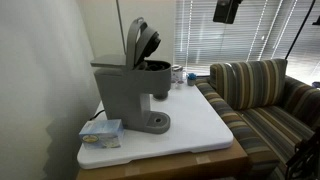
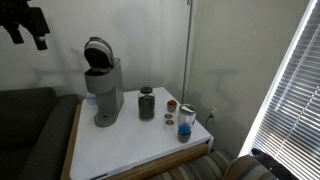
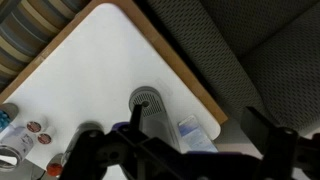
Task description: Close the coffee maker
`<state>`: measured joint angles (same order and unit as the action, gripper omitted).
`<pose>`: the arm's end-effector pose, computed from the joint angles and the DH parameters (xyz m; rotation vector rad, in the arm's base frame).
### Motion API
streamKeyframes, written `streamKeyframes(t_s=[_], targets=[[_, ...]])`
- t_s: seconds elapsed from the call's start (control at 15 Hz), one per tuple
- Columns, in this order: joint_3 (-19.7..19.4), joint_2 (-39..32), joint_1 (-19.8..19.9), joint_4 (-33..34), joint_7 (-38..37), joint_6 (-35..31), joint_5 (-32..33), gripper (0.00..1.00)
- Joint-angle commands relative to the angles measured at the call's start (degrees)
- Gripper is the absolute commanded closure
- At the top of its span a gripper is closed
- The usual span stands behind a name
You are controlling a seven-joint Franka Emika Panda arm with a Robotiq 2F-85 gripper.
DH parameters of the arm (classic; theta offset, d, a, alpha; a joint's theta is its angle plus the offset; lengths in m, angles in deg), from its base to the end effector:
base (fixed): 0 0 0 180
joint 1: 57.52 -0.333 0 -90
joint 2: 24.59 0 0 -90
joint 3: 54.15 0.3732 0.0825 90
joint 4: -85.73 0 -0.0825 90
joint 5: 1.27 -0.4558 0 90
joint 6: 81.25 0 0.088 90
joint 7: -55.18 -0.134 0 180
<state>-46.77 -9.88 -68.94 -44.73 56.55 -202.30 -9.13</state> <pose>0.4999 0.1824 0.4650 -3.0081 -0.4299 -0.1174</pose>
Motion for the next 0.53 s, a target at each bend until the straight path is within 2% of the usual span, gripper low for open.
streamKeyframes(t_s=[0.0, 0.47], targets=[[0.49, -0.01, 0.51, 0.11, 0.08, 0.15, -0.13, 0.00], [0.54, 0.45, 0.81, 0.75, -0.92, 1.10, 0.55, 0.00]])
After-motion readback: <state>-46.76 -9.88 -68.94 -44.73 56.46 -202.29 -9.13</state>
